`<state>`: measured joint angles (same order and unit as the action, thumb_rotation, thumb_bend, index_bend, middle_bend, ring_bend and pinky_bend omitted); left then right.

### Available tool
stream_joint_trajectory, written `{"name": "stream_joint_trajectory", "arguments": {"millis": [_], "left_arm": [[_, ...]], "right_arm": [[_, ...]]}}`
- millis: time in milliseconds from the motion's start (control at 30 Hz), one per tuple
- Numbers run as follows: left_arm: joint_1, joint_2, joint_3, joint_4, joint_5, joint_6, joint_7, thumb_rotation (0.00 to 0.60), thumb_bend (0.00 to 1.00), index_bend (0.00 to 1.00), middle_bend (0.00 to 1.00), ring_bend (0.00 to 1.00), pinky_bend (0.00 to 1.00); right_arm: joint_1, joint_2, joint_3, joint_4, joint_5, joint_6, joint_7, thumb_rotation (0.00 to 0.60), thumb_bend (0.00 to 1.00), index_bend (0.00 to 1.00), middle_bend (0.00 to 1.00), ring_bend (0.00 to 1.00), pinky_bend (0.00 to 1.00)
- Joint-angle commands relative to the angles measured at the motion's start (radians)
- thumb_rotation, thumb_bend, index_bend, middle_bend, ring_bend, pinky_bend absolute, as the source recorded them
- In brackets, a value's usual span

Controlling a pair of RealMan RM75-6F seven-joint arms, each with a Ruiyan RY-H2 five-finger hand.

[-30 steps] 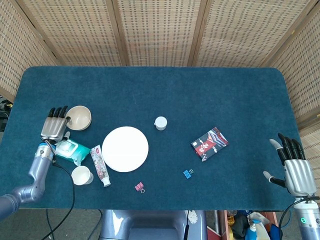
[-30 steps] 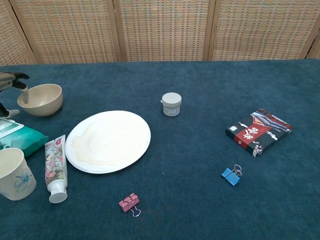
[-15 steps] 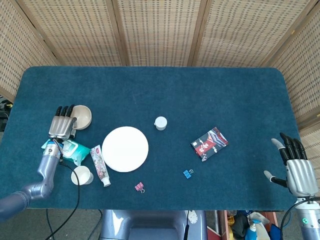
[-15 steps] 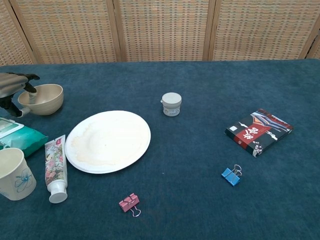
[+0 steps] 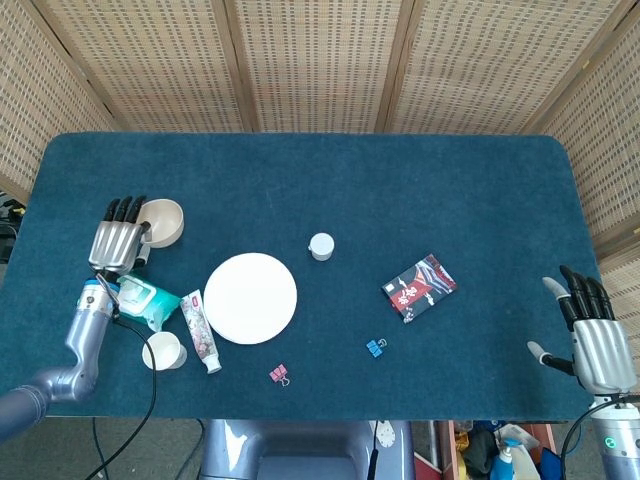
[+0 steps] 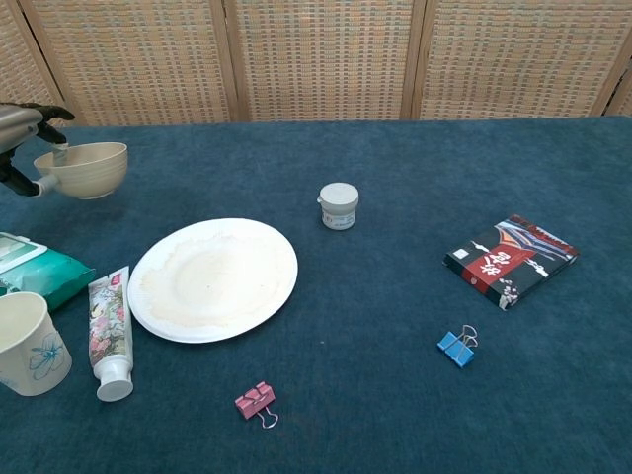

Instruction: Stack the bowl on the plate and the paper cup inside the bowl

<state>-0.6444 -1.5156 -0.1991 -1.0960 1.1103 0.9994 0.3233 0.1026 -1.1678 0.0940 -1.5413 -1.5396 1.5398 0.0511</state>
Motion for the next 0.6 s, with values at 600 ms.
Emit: {"name": "stream_joint_trajectory", "arguments": {"millis": [600], "left_arm": [[0.001, 0.067, 0.074, -0.358, 0.267, 0.134, -0.013, 0.600, 0.46, 0.64, 0.06, 0.00, 0.05]], "right_arm": [[-0.002, 0.002, 0.000, -0.001, 0.001, 0.001, 0.001, 0.600, 0.13, 0.10, 0.00, 0.00, 0.00]]}}
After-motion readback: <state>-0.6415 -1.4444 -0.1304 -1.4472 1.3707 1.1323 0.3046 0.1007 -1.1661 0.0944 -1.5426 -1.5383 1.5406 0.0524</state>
